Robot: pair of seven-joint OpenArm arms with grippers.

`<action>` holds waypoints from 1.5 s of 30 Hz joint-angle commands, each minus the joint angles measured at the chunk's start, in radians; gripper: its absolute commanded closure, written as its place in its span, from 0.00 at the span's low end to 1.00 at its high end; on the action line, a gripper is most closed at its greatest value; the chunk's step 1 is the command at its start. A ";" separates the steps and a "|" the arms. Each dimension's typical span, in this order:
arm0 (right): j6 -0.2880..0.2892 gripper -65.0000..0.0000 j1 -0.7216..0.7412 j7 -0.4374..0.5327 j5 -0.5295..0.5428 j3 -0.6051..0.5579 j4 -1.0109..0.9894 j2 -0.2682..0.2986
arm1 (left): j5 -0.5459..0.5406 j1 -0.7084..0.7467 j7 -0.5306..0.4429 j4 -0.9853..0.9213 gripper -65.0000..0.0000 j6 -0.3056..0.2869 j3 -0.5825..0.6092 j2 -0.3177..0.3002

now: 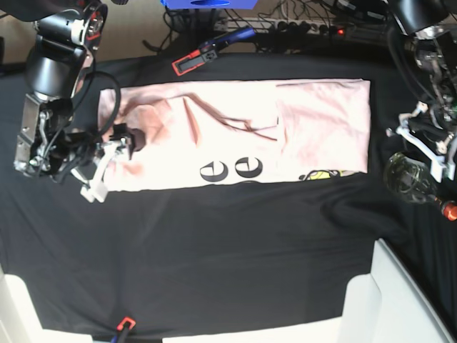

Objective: Fold the T-shirt properly
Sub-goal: 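Spread the shirt flat with both grippers at its ends, then grasp the hem end with the right gripper and fold it over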

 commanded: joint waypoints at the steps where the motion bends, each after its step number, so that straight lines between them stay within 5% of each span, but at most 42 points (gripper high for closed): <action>1: 0.003 0.21 0.020 0.001 0.026 -0.015 0.000 0.010 | 0.004 -0.016 -0.020 0.015 0.57 -0.006 -0.004 -0.016; 17: 0.003 0.88 0.026 0.013 0.035 -0.035 -0.058 0.018 | 0.014 0.017 -0.018 0.010 0.57 -0.006 0.007 -0.019; 21: 0.003 0.97 0.026 0.033 0.030 -0.041 -0.052 0.032 | 0.127 0.036 -0.017 -0.019 0.57 -0.006 0.009 -0.013; 27: 0.003 0.99 0.022 0.087 0.032 -0.040 -0.050 0.098 | 0.276 0.039 -0.017 -0.062 0.57 -0.006 0.009 0.022; 33: 0.003 0.99 0.020 0.104 0.032 -0.041 -0.050 0.157 | 0.213 0.025 -0.017 -0.102 0.57 -0.006 0.010 0.053; 39: 0.003 0.99 -0.011 0.104 0.032 -0.041 0.094 0.173 | 0.205 0.011 -0.017 -0.117 0.57 -0.006 0.138 0.070; 45: -0.121 0.99 -0.086 0.093 0.032 -0.044 0.341 0.156 | 0.202 -0.004 -0.017 -0.119 0.57 -0.004 0.157 0.065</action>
